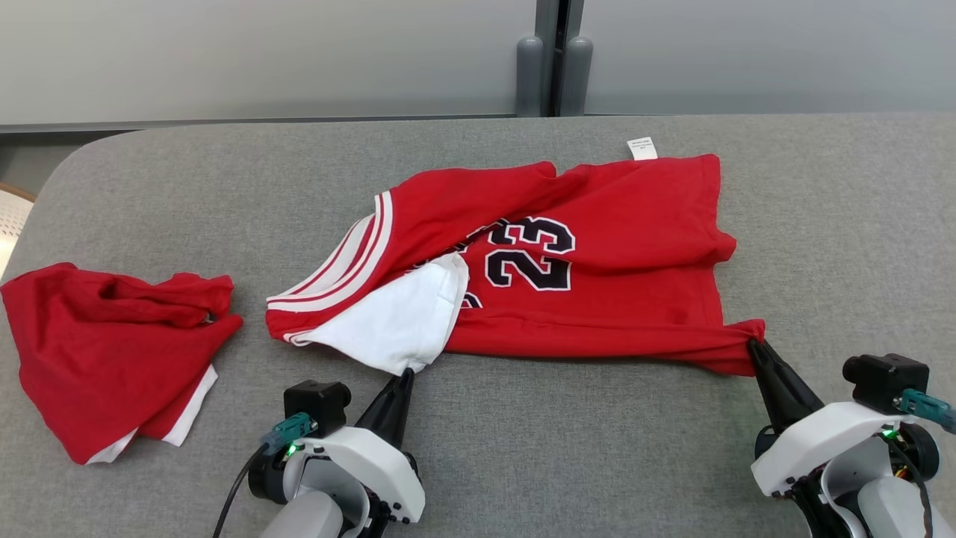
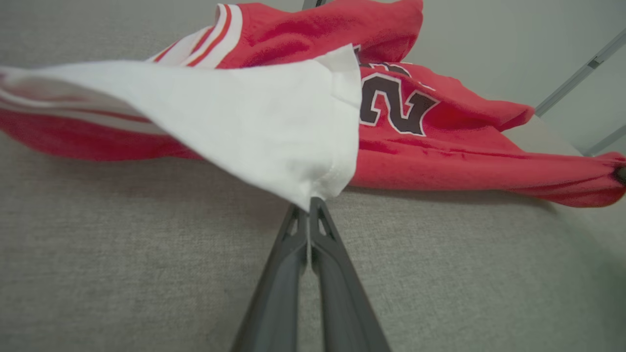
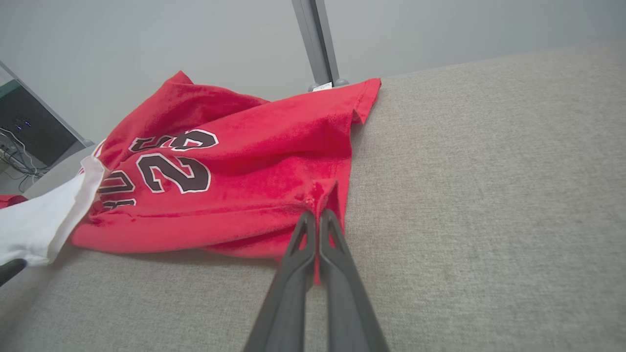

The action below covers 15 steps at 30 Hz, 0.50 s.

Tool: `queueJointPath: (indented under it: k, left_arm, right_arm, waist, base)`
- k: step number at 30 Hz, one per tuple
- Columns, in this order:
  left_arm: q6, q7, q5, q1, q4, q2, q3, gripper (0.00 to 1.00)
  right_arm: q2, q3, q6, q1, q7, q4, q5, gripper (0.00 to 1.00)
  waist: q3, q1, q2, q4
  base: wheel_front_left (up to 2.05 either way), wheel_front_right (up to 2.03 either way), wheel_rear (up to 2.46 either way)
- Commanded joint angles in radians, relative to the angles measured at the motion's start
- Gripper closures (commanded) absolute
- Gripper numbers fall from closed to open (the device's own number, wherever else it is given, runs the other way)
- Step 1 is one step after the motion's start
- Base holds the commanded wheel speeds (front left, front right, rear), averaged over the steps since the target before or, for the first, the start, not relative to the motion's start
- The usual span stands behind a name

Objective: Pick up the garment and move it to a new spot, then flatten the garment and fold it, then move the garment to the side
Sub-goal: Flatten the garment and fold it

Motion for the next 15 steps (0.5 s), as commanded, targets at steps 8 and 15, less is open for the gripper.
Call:
queueJointPath:
  k: [8, 15]
  left_arm:
    - [-0.022, -0.044, -0.004, -0.027, -0.069, 0.026, 0.034, 1.0]
    - [-0.04, -0.054, -0.039, -0.036, -0.254, 0.092, 0.115, 1.0]
  right_arm:
    - [-0.011, -0.025, 0.0, -0.02, -0.023, 0.006, -0.021, 1.0]
    - [-0.025, -0.058, 0.0, -0.082, -0.049, 0.019, -0.049, 1.0]
  waist:
    - [-0.02, 0.0, -0.0001, 0.028]
    - [-0.052, 0.0, -0.0001, 0.038]
  base:
    - [0.0, 0.0, 0.0]
    - [0.0, 0.0, 0.0]
